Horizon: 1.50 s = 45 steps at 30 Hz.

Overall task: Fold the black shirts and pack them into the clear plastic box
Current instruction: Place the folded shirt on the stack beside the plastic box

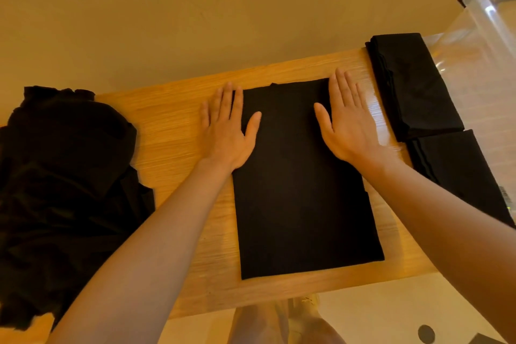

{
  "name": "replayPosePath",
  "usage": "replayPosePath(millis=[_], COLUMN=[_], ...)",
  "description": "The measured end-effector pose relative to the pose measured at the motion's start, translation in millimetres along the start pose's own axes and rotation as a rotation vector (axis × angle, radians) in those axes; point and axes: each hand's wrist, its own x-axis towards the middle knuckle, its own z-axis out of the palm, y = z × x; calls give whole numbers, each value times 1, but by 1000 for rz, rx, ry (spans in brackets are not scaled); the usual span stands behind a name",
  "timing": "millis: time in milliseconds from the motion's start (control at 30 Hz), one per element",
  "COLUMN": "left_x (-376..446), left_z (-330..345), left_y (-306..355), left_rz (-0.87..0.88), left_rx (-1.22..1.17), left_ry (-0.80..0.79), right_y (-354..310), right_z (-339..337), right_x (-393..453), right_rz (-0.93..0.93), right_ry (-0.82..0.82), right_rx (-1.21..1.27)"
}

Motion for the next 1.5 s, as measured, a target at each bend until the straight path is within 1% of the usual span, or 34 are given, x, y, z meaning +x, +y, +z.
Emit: replayPosePath(millis=[67,133,167,300,367,500,633,700,800,900,1000,1067,1167,1267,1333,1433,1500], left_x=[-22,-54,-72,-150,-182,-221,-244,-254,-270,-282,-287,-287,-285,-280,-277,-273,-266], left_z=[-2,-4,-4,7,16,26,28,29,36,40,37,32,26,19,13,0,-12], left_y=[-2,0,3,22,27,25,15,10,2,0,6,8,3,-1,2,9,15], left_rz=[1,68,116,306,362,374,376,393,486,547,558,542,435,298,205,58,-37], left_rx=[-41,-72,-94,-149,-143,-140,-72,-50,12,34,-42,-114,-283,-430,-581,-849,-960], left_ry=[87,148,151,32,-25,-52,-35,7,166,328,401,398,375,344,308,287,292], right_y=[-1,-4,-6,-7,-5,6,25,34,47,55,56,58,60,55,50,42,36], right_z=[-8,-14,-16,-14,-12,-8,-8,-6,0,4,4,1,-8,-22,-30,-39,-44], right_x=[-26,-59,-76,-126,-143,-181,-219,-234,-251,-260,-265,-266,-261,-253,-248,-240,-233], right_rz=[-48,-97,-129,-288,-338,-408,-466,-491,-535,-600,-639,-650,-633,-504,-403,-280,-217], right_ry=[60,49,30,-54,-115,-150,-162,-141,-57,53,108,95,92,46,5,-8,-3], right_rx=[72,129,139,96,72,17,-2,-63,-106,-27,64,143,268,519,686,860,956])
